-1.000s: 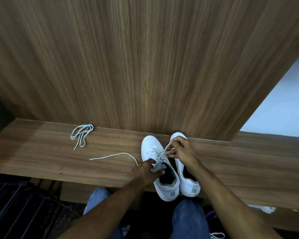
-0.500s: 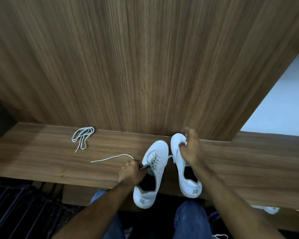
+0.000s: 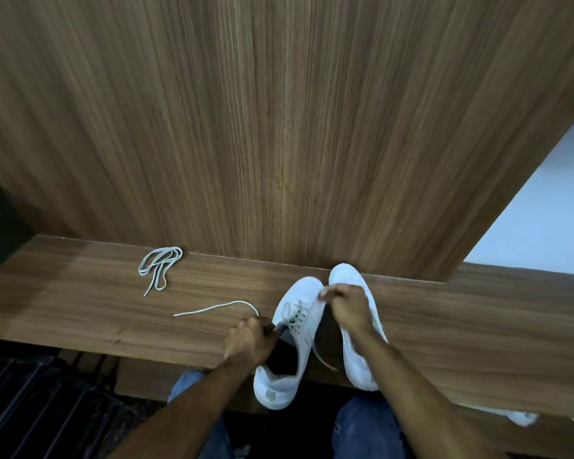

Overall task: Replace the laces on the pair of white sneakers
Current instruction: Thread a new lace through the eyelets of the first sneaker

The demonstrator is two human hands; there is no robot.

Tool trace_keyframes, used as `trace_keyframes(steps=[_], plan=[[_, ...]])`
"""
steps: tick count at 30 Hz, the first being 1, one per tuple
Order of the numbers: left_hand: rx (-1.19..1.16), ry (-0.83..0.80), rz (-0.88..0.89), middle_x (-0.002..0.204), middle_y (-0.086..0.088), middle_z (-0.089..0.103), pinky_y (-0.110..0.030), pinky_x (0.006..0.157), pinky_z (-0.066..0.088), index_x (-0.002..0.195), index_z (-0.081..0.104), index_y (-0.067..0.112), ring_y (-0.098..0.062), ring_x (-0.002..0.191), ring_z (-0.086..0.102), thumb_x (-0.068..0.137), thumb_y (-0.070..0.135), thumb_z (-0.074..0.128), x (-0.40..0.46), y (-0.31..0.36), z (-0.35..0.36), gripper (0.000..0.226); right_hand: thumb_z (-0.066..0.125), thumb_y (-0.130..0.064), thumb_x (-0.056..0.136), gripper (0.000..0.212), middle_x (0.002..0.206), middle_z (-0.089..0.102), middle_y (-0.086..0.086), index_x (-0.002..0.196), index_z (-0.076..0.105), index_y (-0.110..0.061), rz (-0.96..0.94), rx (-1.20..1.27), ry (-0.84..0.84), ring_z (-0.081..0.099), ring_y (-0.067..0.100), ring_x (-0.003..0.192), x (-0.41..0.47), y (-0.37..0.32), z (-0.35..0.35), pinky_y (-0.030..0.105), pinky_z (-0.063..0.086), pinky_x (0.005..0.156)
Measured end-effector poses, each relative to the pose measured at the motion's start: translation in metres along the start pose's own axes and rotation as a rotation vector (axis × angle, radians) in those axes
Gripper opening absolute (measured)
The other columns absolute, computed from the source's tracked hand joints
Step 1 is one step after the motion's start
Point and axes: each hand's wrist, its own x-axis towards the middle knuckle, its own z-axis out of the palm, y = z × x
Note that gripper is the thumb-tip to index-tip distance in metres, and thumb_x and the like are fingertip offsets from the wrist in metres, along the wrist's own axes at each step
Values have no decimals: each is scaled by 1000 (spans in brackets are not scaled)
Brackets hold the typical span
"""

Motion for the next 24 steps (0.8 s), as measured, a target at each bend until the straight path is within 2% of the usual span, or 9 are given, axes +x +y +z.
trace_keyframes(steps=[3, 5, 7, 9, 12, 14, 17, 20, 24], plan=[[3, -3, -1, 102, -7, 70, -34, 81, 49, 97, 67, 30, -33, 102, 63, 83, 56, 54, -2, 4, -1, 32, 60, 2, 85, 21, 78, 72, 5, 74, 73, -10, -6, 437, 199, 66, 15, 77, 20, -29, -39, 31, 52, 79], [-10, -18, 6, 103, -7, 70, -34, 82, 50, 96, 67, 31, -32, 102, 63, 82, 55, 54, -4, 5, -2, 31, 63, -5, 87, 18, 76, 73, 5, 74, 73, -14, -80, 427, 262, 65, 14, 73, 28, -30, -52, 33, 53, 75], [-33, -39, 9, 103, -8, 69, -33, 82, 50, 94, 68, 29, -32, 102, 63, 82, 52, 56, -7, 8, 0, 29, 62, -12, 90, 15, 92, 73, 2, 93, 74, -18, -129, 89, 258, 67, 15, 85, 29, -15, -52, 31, 49, 79], [-70, -73, 8, 100, -7, 70, -32, 81, 49, 88, 69, 27, -30, 101, 64, 81, 48, 59, -9, 11, 1, 24, 61, -11, 87, 39, 124, 62, 5, 126, 60, -17, -215, -362, 192, 61, 24, 109, 19, 6, -40, 37, 48, 92], [-229, -188, 30, 71, 6, 65, -26, 68, 46, 65, 60, 29, -14, 76, 64, 78, 44, 69, -3, 4, 1, 22, 59, -13, 83, 60, 147, 41, 5, 141, 46, -18, -445, -713, 1, 37, 27, 138, -5, 31, -13, 43, 30, 113], [-320, -223, 79, 49, 15, 53, -23, 59, 38, 62, 59, 21, 3, 52, 50, 82, 31, 73, 1, 0, -2, 27, 53, -18, 87, 50, 148, 40, -1, 137, 51, -23, -458, -871, -220, 27, 21, 143, -18, 37, 7, 45, 15, 117], [-338, -215, 113, 37, 20, 47, -21, 55, 35, 60, 55, 8, 8, 40, 42, 86, 17, 70, 6, 2, -14, 32, 45, -24, 92, 33, 122, 64, 3, 120, 62, -22, -412, -990, -261, 53, 22, 122, -27, 40, 22, 40, 23, 112], [-141, -181, 117, 60, 13, 62, -24, 66, 41, 57, 52, 23, -3, 65, 60, 88, 28, 64, 11, 7, -22, 34, 45, -27, 90, 28, 105, 71, 5, 107, 66, -20, -430, -1104, -222, 61, 25, 106, -27, 38, 18, 38, 25, 113], [226, -57, 39, 114, -4, 64, -36, 93, 44, 99, 63, 25, -26, 112, 58, 86, 48, 53, 14, 3, -19, 28, 50, -13, 81, 27, 104, 69, 8, 102, 66, -17, -448, -1249, -190, 60, 26, 106, -22, 40, 4, 40, 24, 115]])
